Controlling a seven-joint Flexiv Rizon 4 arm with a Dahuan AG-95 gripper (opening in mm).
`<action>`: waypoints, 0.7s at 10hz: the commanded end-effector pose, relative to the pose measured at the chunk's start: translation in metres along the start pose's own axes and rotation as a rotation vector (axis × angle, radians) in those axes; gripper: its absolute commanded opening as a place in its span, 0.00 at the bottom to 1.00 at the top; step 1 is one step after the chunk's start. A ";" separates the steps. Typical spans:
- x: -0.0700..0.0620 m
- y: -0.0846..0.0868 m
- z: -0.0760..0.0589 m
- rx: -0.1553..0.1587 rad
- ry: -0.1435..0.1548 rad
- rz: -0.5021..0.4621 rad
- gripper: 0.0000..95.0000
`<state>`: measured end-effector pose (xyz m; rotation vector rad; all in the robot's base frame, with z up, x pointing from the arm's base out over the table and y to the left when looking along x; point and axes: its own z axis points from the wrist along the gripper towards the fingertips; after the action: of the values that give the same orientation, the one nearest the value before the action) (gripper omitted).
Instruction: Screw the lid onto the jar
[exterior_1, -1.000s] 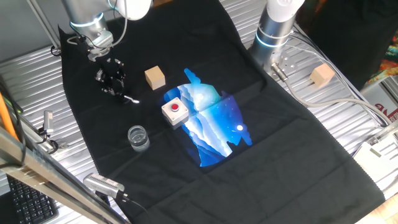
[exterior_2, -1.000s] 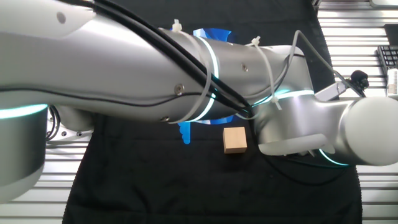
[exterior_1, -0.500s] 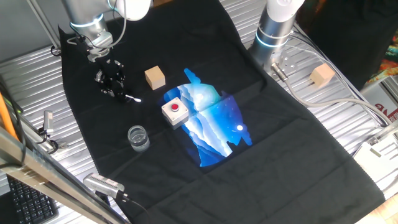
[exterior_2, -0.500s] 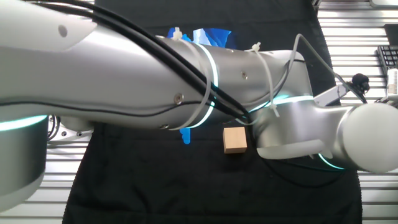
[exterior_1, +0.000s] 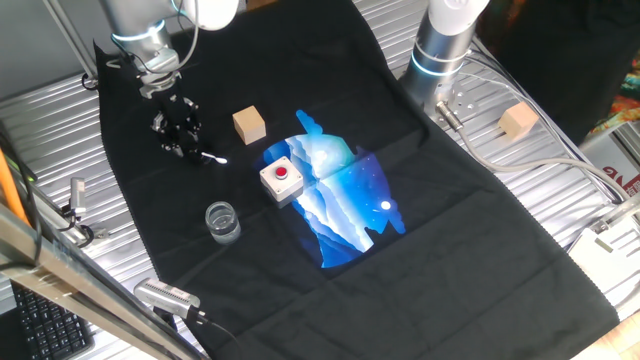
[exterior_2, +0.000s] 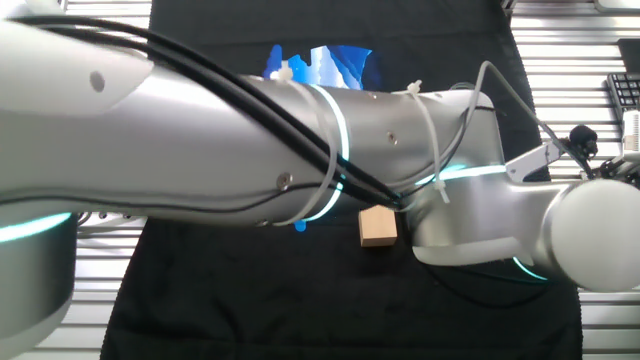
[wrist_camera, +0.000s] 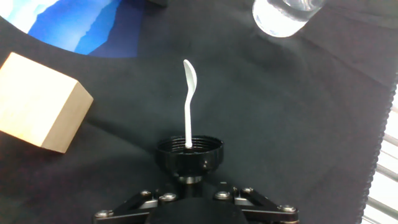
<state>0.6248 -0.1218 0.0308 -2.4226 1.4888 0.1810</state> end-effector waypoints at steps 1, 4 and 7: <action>0.000 0.001 0.000 -0.003 0.000 -0.002 0.40; 0.000 0.002 0.000 0.007 -0.016 0.013 0.40; 0.000 0.002 0.000 0.014 -0.023 0.022 0.40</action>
<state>0.6238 -0.1224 0.0298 -2.3849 1.5038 0.2020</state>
